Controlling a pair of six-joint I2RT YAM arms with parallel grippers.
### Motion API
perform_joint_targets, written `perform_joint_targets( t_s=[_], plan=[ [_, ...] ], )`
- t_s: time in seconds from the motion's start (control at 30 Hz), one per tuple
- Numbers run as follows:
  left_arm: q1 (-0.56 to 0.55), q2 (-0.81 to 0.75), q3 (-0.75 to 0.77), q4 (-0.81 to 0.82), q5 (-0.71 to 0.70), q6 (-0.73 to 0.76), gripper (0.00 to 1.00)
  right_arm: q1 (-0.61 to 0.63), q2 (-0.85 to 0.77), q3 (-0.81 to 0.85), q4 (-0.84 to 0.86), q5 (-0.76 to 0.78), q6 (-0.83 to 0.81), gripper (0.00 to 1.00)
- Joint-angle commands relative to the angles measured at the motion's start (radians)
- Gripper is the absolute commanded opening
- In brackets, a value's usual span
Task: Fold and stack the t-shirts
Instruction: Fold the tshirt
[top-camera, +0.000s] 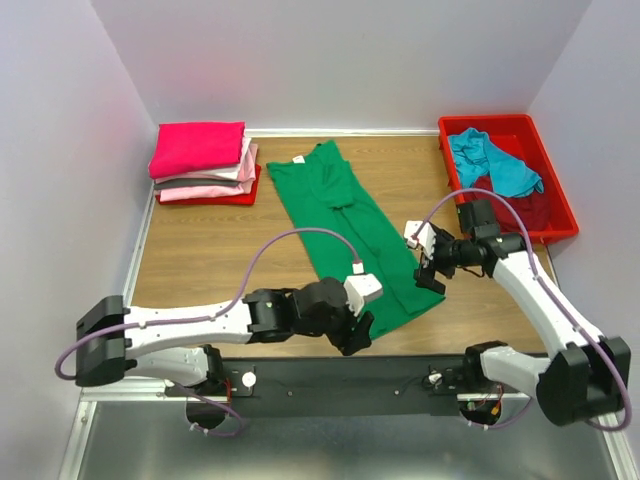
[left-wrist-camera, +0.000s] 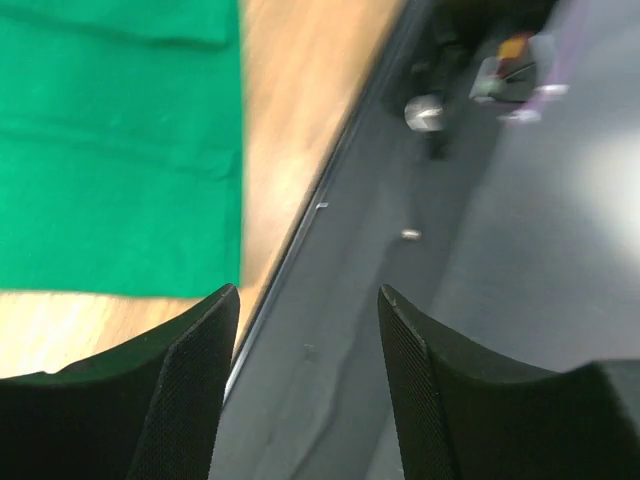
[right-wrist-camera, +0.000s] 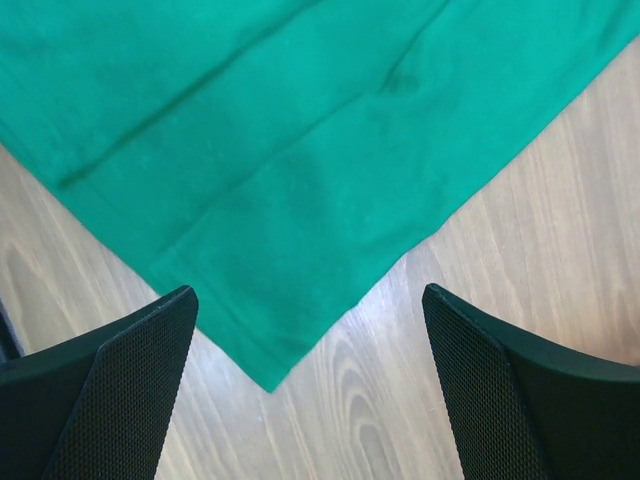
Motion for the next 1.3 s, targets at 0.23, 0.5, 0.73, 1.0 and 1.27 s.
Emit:
perform_joint_targets(
  t_s=[0.23, 0.5, 0.73, 1.0, 1.27],
  plan=[
    [-0.093, 0.244, 0.025, 0.139, -0.309, 0.079, 0.59, -0.032, 0.17, 0.05, -0.204, -0.034, -0.231, 1.0],
    [-0.121, 0.441, 0.125, 0.094, -0.384, 0.121, 0.57, -0.075, 0.146, 0.056, -0.206, -0.037, -0.219, 1.0],
    [-0.135, 0.49, 0.123, 0.06, -0.399, 0.105, 0.53, -0.078, 0.149, 0.047, -0.209, -0.036, -0.222, 1.0],
    [-0.141, 0.565, 0.137, 0.009, -0.415, 0.102, 0.48, -0.077, 0.138, 0.03, -0.222, -0.017, -0.247, 1.0],
    [-0.142, 0.611, 0.148, -0.046, -0.452, 0.059, 0.2, -0.078, 0.034, -0.078, -0.227, 0.067, -0.403, 0.99]
  ],
)
